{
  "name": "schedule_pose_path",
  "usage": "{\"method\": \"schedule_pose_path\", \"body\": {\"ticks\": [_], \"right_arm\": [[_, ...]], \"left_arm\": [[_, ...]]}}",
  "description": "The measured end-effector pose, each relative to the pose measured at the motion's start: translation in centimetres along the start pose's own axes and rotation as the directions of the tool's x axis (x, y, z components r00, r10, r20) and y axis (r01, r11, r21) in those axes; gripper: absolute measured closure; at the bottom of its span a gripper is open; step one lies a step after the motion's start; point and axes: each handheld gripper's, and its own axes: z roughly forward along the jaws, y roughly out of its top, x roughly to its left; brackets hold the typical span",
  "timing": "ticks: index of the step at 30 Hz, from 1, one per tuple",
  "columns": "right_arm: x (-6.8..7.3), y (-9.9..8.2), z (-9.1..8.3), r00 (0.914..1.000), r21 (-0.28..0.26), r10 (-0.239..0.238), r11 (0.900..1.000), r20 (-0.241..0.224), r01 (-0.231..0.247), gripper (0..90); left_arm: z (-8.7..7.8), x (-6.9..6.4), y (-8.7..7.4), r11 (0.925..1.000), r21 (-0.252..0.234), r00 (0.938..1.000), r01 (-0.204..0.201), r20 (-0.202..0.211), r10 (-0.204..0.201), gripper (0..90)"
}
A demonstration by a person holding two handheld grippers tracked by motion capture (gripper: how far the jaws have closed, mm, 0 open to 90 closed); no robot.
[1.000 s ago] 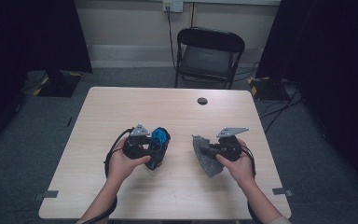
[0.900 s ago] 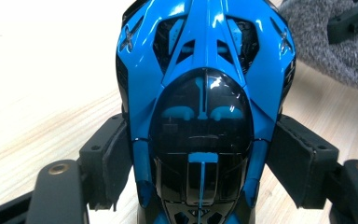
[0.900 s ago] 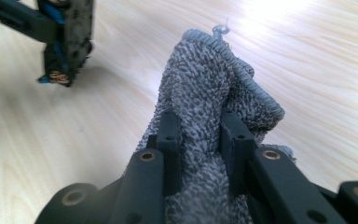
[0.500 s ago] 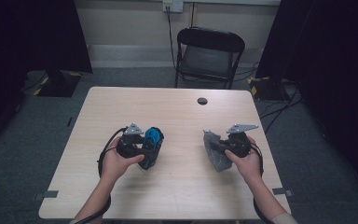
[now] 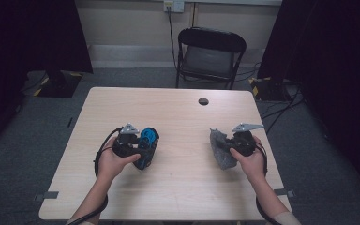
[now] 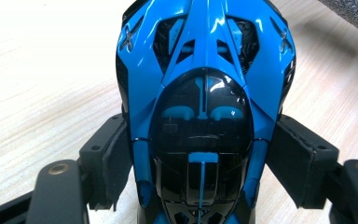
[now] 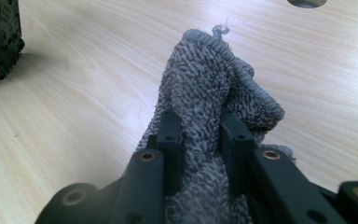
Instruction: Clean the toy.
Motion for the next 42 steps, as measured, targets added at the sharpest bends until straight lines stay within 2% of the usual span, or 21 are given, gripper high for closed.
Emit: {"method": "schedule_pose_path", "body": {"ticks": [7,18,20,25,30,35,42], "right_arm": [[-0.6,0.1,0.7,0.9996,-0.001,0.014,0.9999,0.023,-0.014,73.6],[-0.8,-0.1,2.3,0.9995,0.004,0.018,0.9998,0.028,-0.018,73.6],[-0.8,0.0,2.5,0.9995,0.003,0.014,0.9999,0.029,-0.014,73.7],[-0.8,0.0,2.8,0.9992,0.002,0.02,0.9998,0.035,-0.02,73.6],[-0.9,-0.2,3.2,0.999,-0.001,0.028,0.9996,0.036,-0.028,73.2],[-0.8,-0.4,3.6,0.9982,-0.002,0.035,0.9994,0.049,-0.035,72.6],[-0.7,-0.5,3.9,0.9974,0.011,0.017,0.9998,0.07,-0.017,72.1]], "left_arm": [[0.4,0.7,0.2,0.9998,-0.002,0.9998,0.018,0.001,-0.018,26.8],[1.6,2.0,0.5,0.9994,0.006,0.9991,0.035,-0.024,-0.035,26.8],[1.8,2.3,0.6,0.9995,0.004,0.9988,0.032,-0.038,-0.031,26.8],[2.2,2.9,0.6,0.9986,0.012,0.9974,0.052,-0.051,-0.051,26.8],[2.8,2.9,0.9,0.9981,0.018,0.9957,0.059,-0.073,-0.058,26.8],[3.5,3.0,1.0,0.9974,0.03,0.995,0.065,-0.078,-0.063,26.8],[4.7,3.0,0.8,0.9959,0.048,0.9936,0.077,-0.087,-0.072,26.7]]}}
